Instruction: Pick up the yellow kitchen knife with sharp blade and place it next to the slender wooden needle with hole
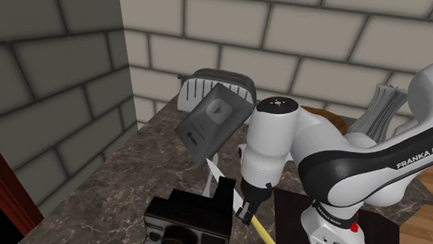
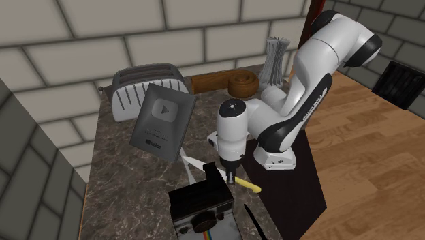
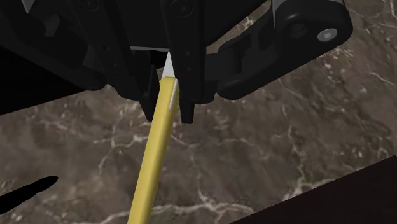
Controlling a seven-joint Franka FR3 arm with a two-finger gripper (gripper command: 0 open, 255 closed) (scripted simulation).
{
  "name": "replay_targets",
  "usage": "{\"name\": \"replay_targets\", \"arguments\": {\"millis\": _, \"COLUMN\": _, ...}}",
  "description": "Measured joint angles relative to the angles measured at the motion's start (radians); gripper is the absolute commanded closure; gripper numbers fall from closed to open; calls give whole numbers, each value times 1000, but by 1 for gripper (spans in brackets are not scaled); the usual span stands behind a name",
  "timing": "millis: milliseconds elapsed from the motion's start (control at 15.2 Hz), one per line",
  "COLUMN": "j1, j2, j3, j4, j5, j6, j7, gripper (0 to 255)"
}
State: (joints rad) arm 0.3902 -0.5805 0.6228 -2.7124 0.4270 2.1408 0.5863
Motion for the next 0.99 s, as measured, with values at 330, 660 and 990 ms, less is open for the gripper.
{"name": "replay_targets", "arguments": {"millis": 330, "j1": 0, "j2": 16, "j3": 10, "j4": -13, "j5": 5, "j6": 31, "j7": 1, "gripper": 255}}
{"name": "replay_targets", "arguments": {"millis": 660, "j1": 1, "j2": 20, "j3": 12, "j4": -17, "j5": 5, "j6": 32, "j7": 1, "gripper": 0}}
{"name": "replay_targets", "arguments": {"millis": 990, "j1": 0, "j2": 12, "j3": 5, "j4": -7, "j5": 1, "j6": 14, "j7": 1, "gripper": 0}}
